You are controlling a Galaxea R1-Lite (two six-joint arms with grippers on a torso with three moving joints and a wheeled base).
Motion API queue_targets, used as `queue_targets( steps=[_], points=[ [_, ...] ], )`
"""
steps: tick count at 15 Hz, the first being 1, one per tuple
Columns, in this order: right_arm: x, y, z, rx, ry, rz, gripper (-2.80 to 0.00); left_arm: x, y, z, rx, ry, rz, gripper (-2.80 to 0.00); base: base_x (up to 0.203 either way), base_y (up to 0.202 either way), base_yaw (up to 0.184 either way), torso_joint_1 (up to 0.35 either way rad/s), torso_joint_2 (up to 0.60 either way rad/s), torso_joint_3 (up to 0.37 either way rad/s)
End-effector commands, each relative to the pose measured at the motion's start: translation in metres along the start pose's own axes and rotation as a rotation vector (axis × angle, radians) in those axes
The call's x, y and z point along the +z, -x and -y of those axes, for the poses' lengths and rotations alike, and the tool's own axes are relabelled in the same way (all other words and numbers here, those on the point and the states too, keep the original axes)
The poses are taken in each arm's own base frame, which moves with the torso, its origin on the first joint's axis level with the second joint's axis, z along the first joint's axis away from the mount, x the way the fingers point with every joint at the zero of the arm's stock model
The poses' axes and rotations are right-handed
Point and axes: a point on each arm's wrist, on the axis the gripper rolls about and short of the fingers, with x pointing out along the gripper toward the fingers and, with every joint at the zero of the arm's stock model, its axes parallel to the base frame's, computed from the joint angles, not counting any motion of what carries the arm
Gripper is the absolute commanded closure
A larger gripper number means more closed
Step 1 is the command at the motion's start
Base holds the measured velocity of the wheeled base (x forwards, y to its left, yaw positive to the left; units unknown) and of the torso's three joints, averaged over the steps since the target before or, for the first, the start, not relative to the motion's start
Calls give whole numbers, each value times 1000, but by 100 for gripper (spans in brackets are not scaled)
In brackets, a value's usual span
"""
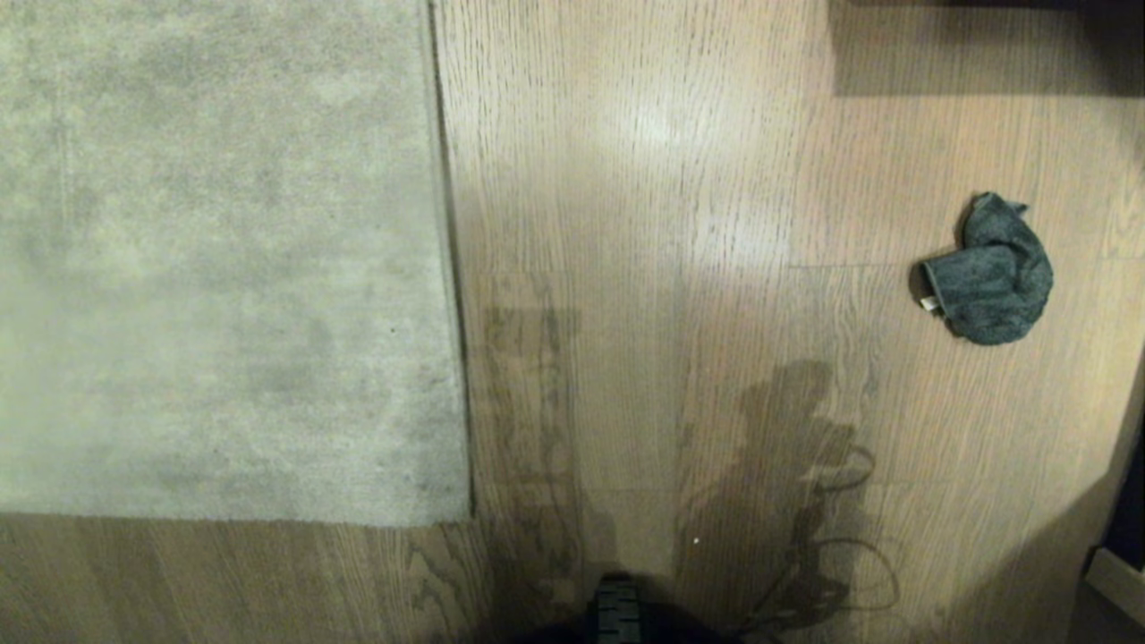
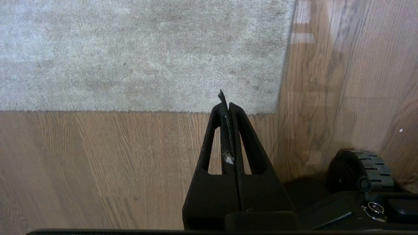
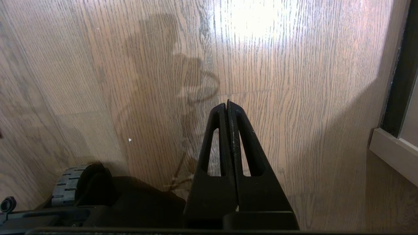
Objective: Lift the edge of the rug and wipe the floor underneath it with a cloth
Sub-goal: Pick up the rag
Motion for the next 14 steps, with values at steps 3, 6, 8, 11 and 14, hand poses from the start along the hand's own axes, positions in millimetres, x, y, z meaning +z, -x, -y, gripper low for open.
queue_targets(
  steps=[3, 6, 8, 11, 14],
  points=[
    [0, 0, 0, 0, 1, 1, 0, 0, 0, 0, 1, 1, -1, 0, 0, 0, 0, 0, 0, 0],
    [0, 0, 0, 17, 42, -1, 0, 0, 0, 0, 1, 1, -1, 0, 0, 0, 0, 0, 0, 0],
    [-1, 0, -1, 31, 76, -7, 0, 0, 0, 0, 1, 1, -1, 0, 0, 0, 0, 0, 0, 0],
    [4, 0, -1, 45, 106, -27, 0, 0, 0, 0, 1, 1, -1, 0, 0, 0, 0, 0, 0, 0],
    [23, -5, -4, 88, 111, -84, 0, 0, 0, 0, 1, 1, -1, 0, 0, 0, 0, 0, 0, 0]
  ],
)
